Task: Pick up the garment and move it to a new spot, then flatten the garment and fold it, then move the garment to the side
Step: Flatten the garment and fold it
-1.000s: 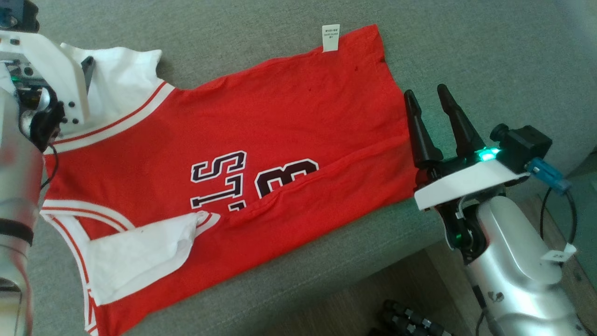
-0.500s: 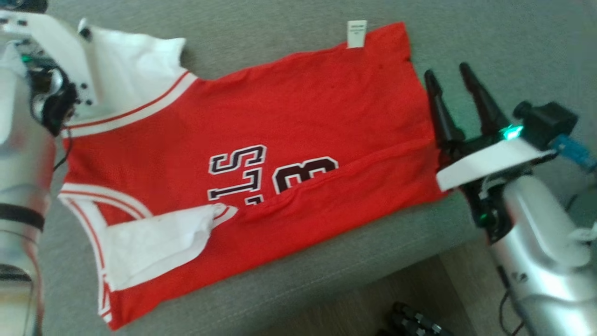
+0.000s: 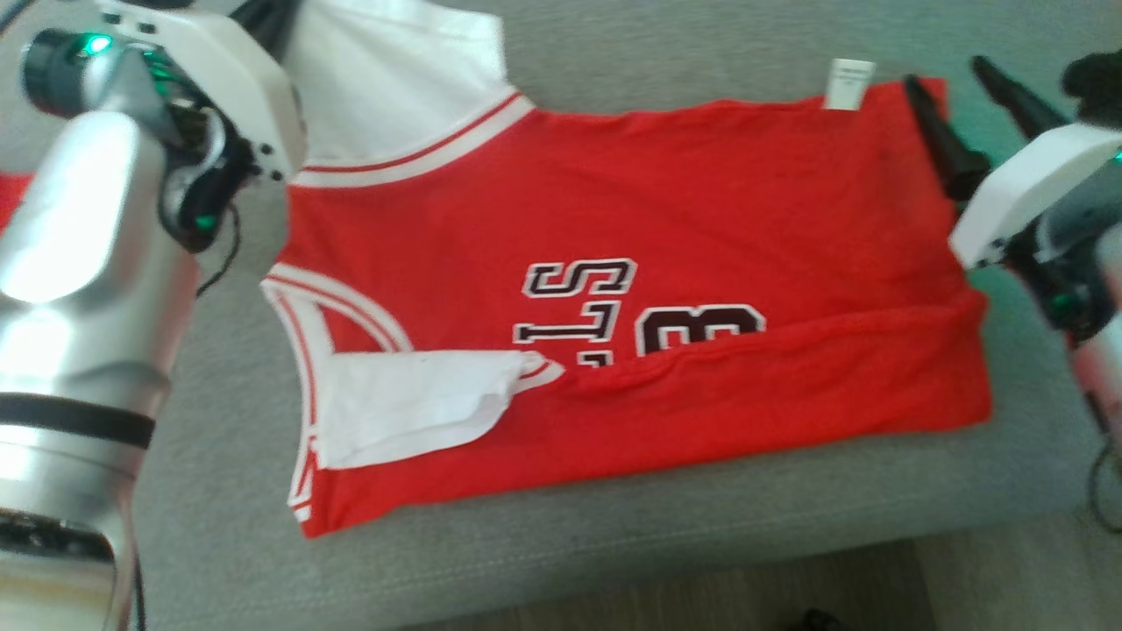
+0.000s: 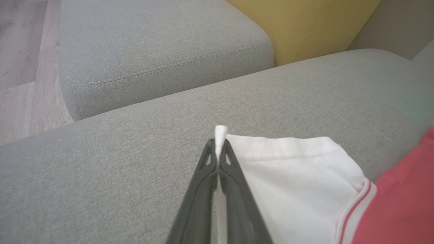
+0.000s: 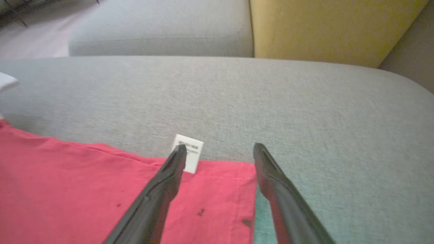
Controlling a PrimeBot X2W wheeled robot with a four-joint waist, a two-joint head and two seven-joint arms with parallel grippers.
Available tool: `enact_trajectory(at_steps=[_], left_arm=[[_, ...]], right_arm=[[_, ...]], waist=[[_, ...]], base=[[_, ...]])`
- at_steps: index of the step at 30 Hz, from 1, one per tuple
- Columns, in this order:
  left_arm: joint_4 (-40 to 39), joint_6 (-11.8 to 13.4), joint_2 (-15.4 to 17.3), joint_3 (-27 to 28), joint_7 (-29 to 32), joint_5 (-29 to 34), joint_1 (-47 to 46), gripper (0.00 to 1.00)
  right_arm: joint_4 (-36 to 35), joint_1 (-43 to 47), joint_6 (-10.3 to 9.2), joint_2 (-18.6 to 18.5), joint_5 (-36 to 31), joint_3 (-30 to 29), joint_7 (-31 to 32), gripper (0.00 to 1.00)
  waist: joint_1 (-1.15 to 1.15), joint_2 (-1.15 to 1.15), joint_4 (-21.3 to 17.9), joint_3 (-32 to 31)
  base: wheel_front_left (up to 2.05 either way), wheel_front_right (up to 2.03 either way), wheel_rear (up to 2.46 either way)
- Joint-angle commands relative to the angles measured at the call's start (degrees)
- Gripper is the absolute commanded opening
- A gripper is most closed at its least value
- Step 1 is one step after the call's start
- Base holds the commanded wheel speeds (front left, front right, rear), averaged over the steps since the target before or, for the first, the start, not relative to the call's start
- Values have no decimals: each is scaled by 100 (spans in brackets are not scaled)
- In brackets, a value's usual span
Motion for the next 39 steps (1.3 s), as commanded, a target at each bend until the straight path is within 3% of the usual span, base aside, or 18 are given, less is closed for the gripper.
enact_trajectory(at_steps=[1, 10, 22, 23, 25, 39], left_arm=[[-343, 11, 161, 136, -93, -28, -107, 0], [-914, 48, 137, 26, -108, -59, 187, 0], [-1413, 172, 295, 31, 86, -152, 361, 0], [-1441, 184, 306, 31, 100, -158, 371, 0], [-1484, 206, 322, 29, 118, -169, 395, 0], [-1333, 579, 278, 288, -232, -198, 25, 0]], right_arm=[[30, -183, 37, -312, 168, 180, 157, 100], [742, -566, 37, -786, 735, 637, 462, 100], [1468, -907, 37, -720, 1010, 1131, 321, 100], [1499, -926, 37, -716, 1045, 1171, 307, 53], [1536, -962, 37, -715, 1109, 1257, 256, 0], [1885, -1499, 37, -797, 1144, 1518, -962, 0]], waist=[[0, 0, 287, 111], [0, 0, 541, 235], [0, 0, 545, 334], [0, 0, 544, 337], [0, 0, 542, 337], [0, 0, 505, 407]], base=[[0, 0, 0], [0, 0, 0], [0, 0, 0], [0, 0, 0], [0, 0, 0], [0, 0, 0]])
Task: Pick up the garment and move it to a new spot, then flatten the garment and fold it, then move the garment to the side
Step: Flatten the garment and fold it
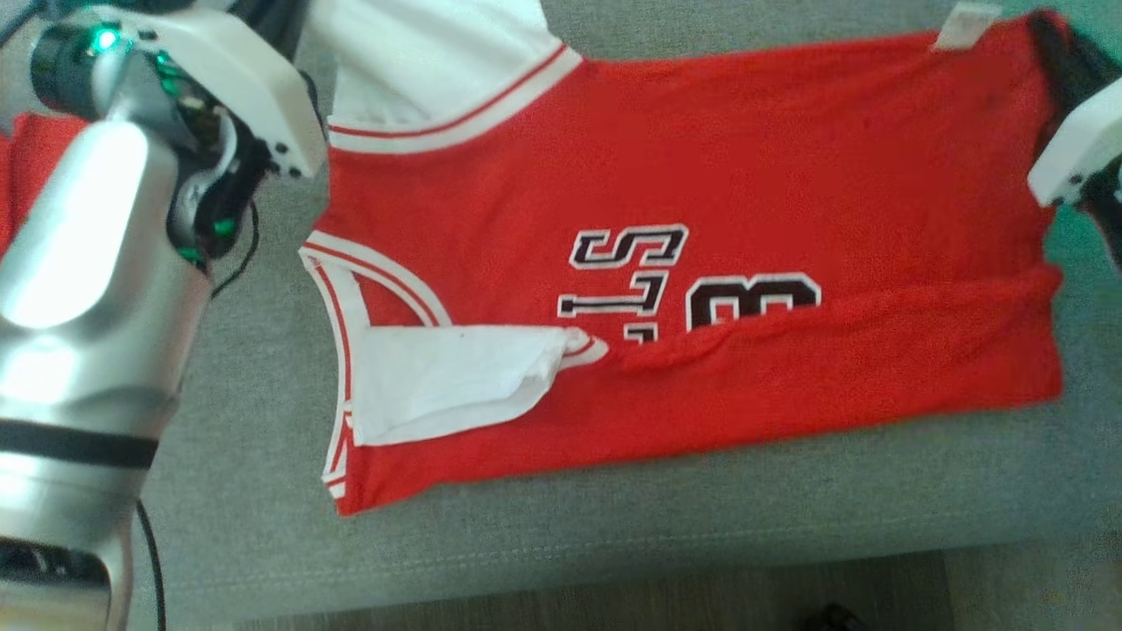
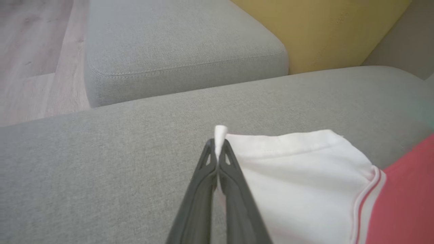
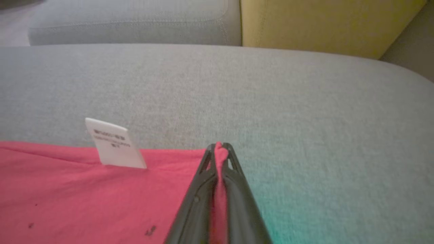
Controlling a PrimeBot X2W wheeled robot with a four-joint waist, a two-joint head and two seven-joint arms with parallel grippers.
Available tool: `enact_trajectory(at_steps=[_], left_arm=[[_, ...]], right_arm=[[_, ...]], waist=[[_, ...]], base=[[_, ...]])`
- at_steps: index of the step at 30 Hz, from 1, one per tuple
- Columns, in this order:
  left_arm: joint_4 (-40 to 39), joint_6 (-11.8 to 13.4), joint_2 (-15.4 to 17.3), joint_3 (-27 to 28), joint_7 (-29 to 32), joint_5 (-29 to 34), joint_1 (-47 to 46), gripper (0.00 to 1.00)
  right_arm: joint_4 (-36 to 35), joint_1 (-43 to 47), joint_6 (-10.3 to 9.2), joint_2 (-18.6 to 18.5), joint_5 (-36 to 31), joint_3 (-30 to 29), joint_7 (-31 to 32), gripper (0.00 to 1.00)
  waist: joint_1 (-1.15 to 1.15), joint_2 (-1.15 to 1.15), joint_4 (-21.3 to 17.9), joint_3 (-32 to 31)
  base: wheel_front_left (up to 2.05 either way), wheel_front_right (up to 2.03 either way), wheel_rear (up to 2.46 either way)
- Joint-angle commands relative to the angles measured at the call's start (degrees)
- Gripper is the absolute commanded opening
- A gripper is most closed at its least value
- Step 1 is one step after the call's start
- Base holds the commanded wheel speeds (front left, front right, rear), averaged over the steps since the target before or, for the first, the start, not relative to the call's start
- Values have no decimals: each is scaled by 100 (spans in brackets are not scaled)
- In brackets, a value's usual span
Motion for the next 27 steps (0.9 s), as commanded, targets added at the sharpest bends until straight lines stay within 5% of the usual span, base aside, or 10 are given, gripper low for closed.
enact_trajectory(at_steps=[1, 7, 14, 27], left_arm=[[-113, 76, 193, 264, -116, 70, -436, 0], [405, 182, 20, 250, -515, 225, -878, 0], [745, -53, -74, 54, -767, 273, -830, 0], [-270, -260, 495, -121, -501, -11, 503, 0]], right_arm=[[19, -127, 37, -142, -70, -18, -188, 0], [661, -527, 37, 76, -371, -159, -859, 0], [841, -444, 37, 299, -396, -49, -1182, 0], [429, 589, 37, -19, 221, 271, -1044, 0]], waist=[[0, 0, -5, 17], [0, 0, -6, 21], [0, 0, -1, -115], [0, 0, 49, -870]], base=[[0, 0, 0], [0, 0, 0], [0, 0, 0], [0, 0, 0]])
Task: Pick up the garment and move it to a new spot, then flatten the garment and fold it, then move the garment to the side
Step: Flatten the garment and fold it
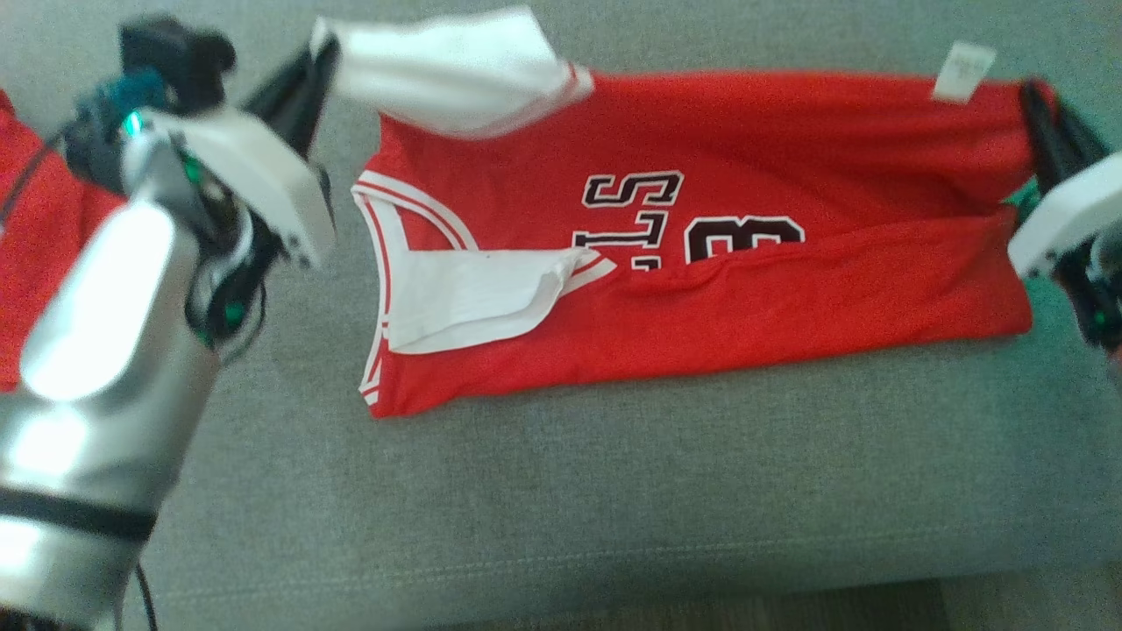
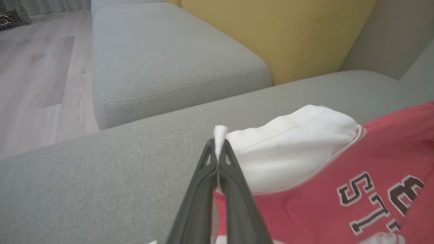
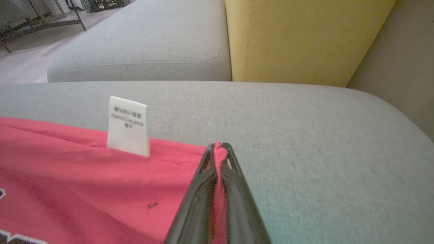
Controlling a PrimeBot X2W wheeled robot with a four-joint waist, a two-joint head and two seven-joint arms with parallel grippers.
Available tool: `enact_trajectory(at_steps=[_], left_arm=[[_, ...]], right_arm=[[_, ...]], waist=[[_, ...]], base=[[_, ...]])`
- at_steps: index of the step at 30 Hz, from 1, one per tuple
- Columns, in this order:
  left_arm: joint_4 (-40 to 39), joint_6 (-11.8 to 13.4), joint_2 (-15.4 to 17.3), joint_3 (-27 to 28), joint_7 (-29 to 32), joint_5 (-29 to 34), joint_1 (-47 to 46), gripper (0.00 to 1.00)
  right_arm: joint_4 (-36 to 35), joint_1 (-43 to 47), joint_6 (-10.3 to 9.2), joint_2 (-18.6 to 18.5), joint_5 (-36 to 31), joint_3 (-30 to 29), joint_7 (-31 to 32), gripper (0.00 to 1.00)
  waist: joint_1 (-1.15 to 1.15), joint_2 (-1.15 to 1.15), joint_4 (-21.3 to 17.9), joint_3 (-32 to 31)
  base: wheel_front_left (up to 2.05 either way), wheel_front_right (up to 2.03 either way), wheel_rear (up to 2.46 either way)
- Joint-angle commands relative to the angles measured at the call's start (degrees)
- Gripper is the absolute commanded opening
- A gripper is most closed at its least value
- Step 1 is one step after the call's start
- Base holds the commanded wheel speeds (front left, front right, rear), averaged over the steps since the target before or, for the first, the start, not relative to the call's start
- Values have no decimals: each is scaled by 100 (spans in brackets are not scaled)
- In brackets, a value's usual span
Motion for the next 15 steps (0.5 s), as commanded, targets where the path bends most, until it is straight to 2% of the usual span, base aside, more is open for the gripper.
enact_trajectory(at_steps=[1, 12, 15], left_arm=[[-415, 44, 350, 167, 137, -75, 97, 0], [-2606, 530, 1187, -41, 1291, -341, 1889, 0], [-2988, 567, 1342, -156, 1599, -455, 2251, 0]], right_arm=[[-149, 230, 37, -243, 111, 93, 98, 0], [-919, 1144, 37, -837, 762, 386, 976, 0], [-1168, 1329, 37, -1016, 918, 441, 1248, 0]], waist=[[0, 0, 13, -172], [0, 0, 57, -673], [0, 0, 53, -730]], base=[[0, 0, 0], [0, 0, 0], [0, 0, 0]])
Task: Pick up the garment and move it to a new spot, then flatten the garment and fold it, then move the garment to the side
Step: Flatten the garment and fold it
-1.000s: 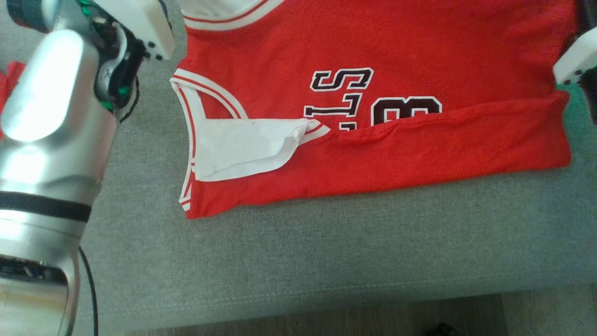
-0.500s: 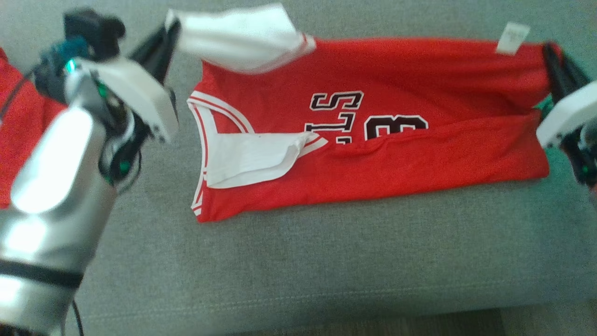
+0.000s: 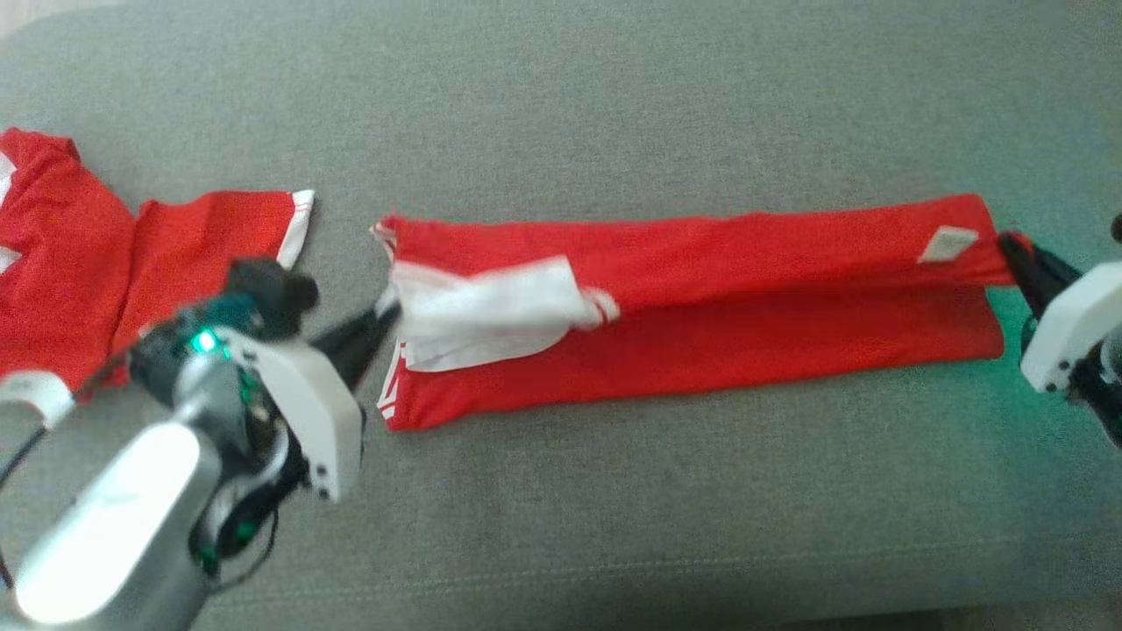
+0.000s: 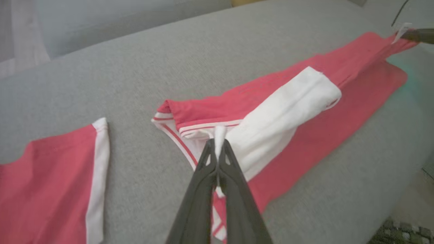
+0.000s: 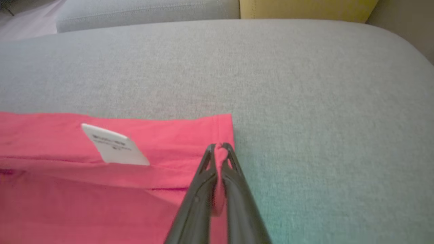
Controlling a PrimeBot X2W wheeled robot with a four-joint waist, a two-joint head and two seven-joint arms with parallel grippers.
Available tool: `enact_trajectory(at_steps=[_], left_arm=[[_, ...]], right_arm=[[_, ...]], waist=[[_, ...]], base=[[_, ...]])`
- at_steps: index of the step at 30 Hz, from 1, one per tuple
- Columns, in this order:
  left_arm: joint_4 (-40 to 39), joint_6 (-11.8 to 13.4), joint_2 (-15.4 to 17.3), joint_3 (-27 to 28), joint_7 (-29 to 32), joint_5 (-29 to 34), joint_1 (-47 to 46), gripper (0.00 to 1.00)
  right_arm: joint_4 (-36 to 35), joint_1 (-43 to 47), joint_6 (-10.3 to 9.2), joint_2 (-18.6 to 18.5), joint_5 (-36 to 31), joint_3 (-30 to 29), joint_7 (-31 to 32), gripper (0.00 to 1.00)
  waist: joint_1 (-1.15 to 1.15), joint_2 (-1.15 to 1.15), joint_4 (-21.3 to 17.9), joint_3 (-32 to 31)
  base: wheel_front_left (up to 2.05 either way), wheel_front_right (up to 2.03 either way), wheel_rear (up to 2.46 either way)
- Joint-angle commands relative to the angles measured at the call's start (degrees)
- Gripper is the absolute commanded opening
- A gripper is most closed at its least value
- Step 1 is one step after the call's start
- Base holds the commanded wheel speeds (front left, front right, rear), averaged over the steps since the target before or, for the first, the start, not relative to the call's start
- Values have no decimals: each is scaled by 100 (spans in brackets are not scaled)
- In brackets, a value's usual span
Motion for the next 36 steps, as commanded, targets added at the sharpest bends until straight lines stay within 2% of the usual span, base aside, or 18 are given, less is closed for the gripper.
enact_trajectory(at_steps=[1, 4, 5, 6, 7, 14, 20, 26, 30, 33, 36], left_arm=[[-284, 44, 301, 205, 106, -32, -64, 0], [-402, 104, 378, 146, 180, -11, 101, 0], [-406, 119, 382, 122, 179, 10, 131, 5], [-391, 136, 388, 93, 175, 51, 151, 41], [-363, 153, 386, 68, 153, 99, 161, 99], [-74, 253, 292, 22, -109, 218, 240, 100], [90, 411, 144, 169, -445, 180, 257, 100], [192, 788, -433, 748, -1434, -176, 306, 100], [260, 844, -911, 1116, -2222, -519, 441, 100], [425, 966, -1058, 1205, -2786, -358, 583, 100], [560, 1025, -1361, 1317, -3053, -376, 836, 100]], right_arm=[[-185, 140, 37, -314, 61, 42, 100, 0], [-335, 224, 37, -404, 96, 92, 383, 0], [-362, 255, 37, -417, 136, 90, 509, 0], [-376, 286, 37, -435, 166, 84, 626, 24], [-402, 320, 37, -459, 176, 93, 745, 100], [-814, 553, 37, -700, 269, -43, 1318, 100], [-1062, 626, 37, -721, 191, -452, 1117, 100], [-1367, 869, 37, -270, 217, -1278, 314, 100], [-1524, 1181, 37, 152, 83, -1877, -382, 100], [-1650, 1484, 37, 498, -174, -2224, -785, 100], [-1765, 1813, 37, 847, -525, -2503, -1040, 100]], waist=[[0, -1, -7, -21], [0, -1, -42, -25], [0, -1, -52, -28], [0, -1, -60, -38], [0, -1, -64, -54], [0, -1, -138, -259], [0, -1, -173, -458], [0, -1, -164, -690], [0, -1, -126, -820], [0, -1, -121, -922], [0, -1, -130, -972]], base=[[0, 0, 0], [0, 0, 0], [0, 0, 0], [0, 0, 0], [0, 0, 0], [0, 0, 0], [0, 0, 0], [0, 0, 0], [0, 0, 0], [0, 0, 0], [0, 0, 0]])
